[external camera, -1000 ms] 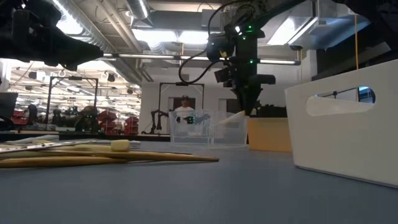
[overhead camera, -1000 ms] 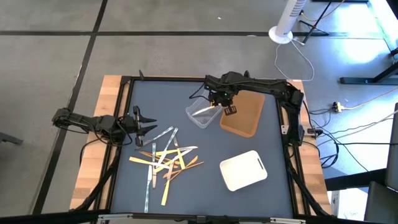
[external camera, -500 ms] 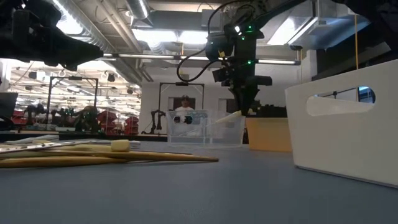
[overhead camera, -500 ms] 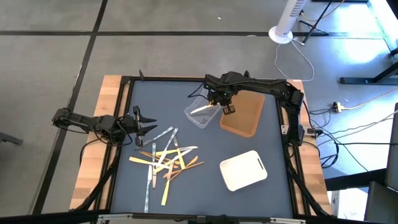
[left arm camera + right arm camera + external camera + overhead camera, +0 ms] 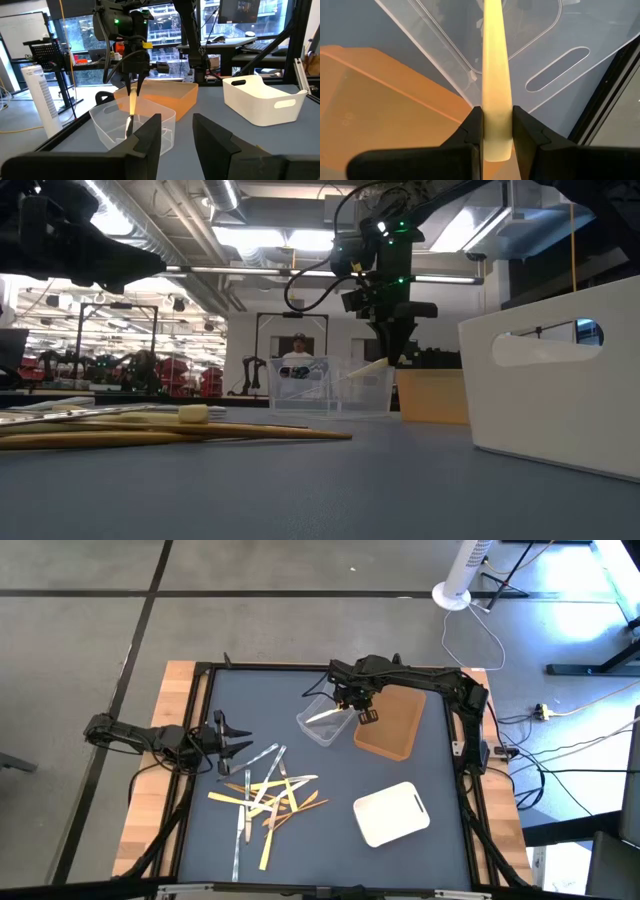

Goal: Sort silverware by color (type)
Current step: Put the yellow knife into the transparent bin, then put the white knife into the orange bin

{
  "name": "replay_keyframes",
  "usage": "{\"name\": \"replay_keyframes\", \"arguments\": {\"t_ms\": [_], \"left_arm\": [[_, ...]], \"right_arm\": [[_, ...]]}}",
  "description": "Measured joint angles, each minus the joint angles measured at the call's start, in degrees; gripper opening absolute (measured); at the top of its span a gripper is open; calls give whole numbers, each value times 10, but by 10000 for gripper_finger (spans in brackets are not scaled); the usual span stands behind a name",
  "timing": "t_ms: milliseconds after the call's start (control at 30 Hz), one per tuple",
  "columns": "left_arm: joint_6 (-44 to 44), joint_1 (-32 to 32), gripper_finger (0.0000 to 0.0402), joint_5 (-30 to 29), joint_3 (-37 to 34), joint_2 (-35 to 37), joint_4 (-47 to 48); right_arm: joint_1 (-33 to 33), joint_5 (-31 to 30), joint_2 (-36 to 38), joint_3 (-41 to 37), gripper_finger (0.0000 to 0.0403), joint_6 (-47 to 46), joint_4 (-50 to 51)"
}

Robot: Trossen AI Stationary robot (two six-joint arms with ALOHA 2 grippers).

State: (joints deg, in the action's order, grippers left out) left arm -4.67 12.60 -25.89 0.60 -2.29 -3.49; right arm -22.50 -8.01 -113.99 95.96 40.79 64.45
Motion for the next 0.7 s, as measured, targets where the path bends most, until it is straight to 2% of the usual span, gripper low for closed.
{"name": "replay_keyframes", "arguments": {"t_ms": [267,533,700], "left_arm": [[0,0,105,0,0,0,0],[0,0,105,0,0,0,0],[0,0,105,0,0,0,0]], "right_arm": [[0,0,0,0,64,0,0],[0,0,0,0,137,0,-2],[0,0,0,0,169,0,-2]]}}
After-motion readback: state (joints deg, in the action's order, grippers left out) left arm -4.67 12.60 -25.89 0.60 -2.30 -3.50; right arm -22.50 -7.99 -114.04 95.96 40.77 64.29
